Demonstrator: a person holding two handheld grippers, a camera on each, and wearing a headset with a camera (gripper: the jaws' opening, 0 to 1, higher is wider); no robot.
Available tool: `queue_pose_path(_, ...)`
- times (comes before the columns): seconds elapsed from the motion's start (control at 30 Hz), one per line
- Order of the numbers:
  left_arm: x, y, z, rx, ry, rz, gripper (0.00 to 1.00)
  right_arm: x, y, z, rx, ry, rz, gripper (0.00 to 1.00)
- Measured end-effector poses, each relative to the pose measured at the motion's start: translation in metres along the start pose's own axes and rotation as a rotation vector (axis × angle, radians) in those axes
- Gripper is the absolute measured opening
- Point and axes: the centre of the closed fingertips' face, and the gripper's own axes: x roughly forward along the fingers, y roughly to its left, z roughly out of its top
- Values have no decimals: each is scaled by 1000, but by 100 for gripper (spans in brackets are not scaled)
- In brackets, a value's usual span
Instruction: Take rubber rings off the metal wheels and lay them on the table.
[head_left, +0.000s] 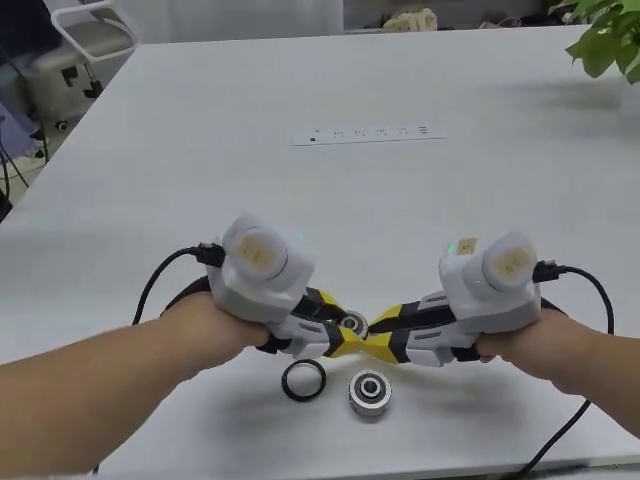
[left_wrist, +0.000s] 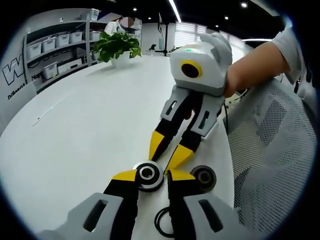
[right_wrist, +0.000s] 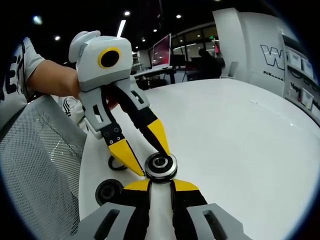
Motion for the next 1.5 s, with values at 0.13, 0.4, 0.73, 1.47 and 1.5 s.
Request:
queue_pose_path(0.13,-1,2,0,5,-5,17,15,0,0,0,10,-4,0,12)
queue_pose_path(0.4,0,5,0,7,-18,34,12,0,0,0,21,-9,-1,12)
queue_pose_path(0.73,-3,5,-1,29,-22,42,8,0,1,0,28,-9,2,11)
queue_pose_path(1.47,0,8,-1,32,-37,75,7,-1,3,-3,45,1,19,0)
queue_pose_path(1.5,0,7,-1,32,-38,75,7,0,3,-4,44,8,15,0)
